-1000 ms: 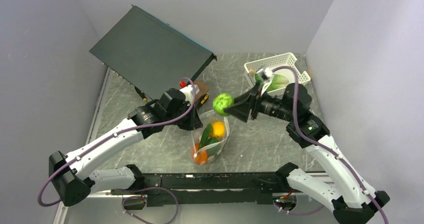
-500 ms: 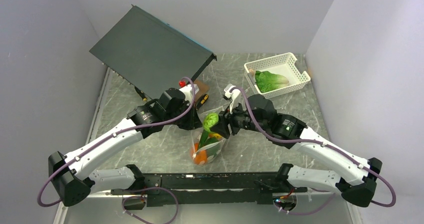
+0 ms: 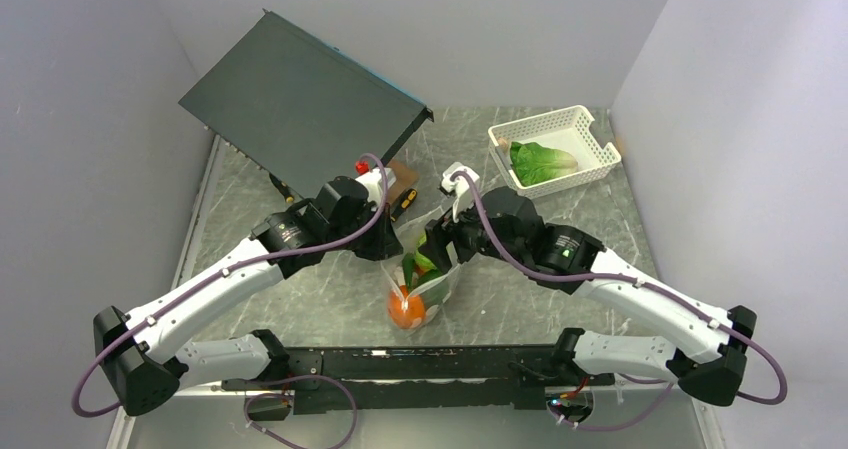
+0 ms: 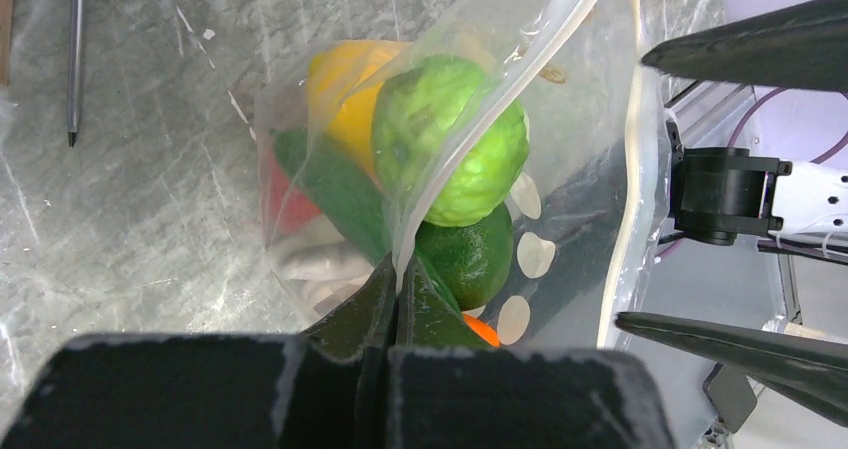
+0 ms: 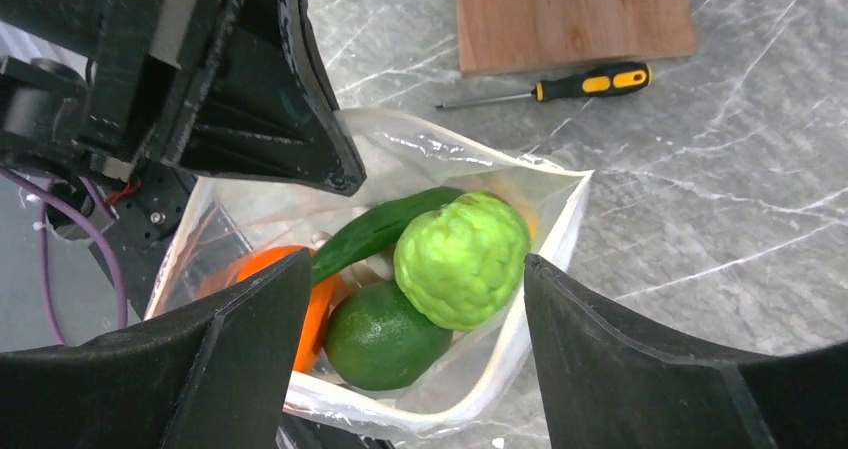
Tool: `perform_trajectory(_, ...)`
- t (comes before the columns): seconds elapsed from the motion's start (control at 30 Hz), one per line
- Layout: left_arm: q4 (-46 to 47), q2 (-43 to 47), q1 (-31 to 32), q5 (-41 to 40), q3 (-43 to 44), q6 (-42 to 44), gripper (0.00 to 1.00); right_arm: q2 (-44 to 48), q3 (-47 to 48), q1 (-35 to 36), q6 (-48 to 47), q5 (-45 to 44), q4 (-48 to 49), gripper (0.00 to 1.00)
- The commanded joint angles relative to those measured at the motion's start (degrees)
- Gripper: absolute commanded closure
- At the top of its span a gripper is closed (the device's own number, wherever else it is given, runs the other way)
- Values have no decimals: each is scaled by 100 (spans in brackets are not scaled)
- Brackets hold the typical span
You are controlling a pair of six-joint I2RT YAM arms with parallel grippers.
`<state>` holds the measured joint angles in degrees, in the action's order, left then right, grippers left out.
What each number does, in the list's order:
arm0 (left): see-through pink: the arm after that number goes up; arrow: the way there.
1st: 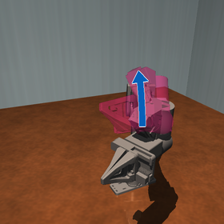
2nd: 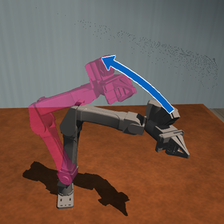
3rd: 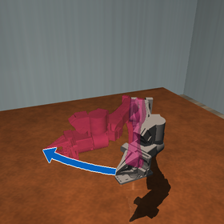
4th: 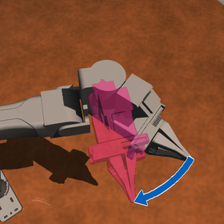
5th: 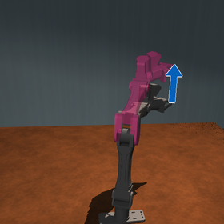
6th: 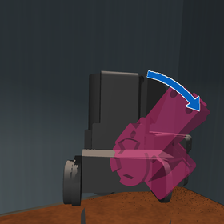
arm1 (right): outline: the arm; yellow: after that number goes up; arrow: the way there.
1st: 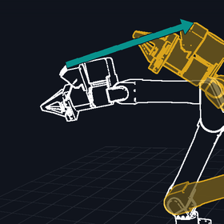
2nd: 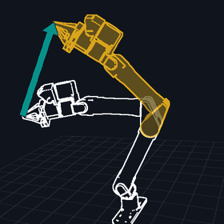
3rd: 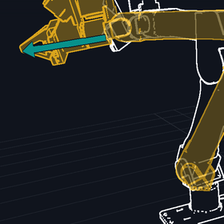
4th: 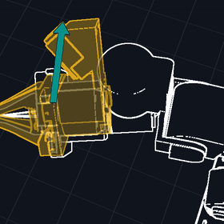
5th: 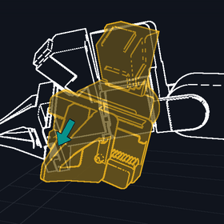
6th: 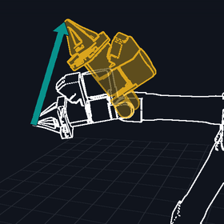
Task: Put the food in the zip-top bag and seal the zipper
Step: Place the fake vegetable in the zipper food storage bag.
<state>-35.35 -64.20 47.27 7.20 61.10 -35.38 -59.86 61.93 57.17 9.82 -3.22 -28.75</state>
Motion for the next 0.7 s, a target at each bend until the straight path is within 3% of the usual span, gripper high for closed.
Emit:
perform_trajectory(0.0, -68, 108, -22, -108, 218, 44, 100, 38, 498, 34, -80, -231, 267, 21)
perform_trajectory(0.37, -153, 144, -17, -182, 195, 84, 100, -147, 1000, -232, 107, -1588, 795, 24)
perform_trajectory(0.67, -140, 186, -22, -170, 133, 81, 100, -394, 832, -1966, 844, -1243, 1168, 23)
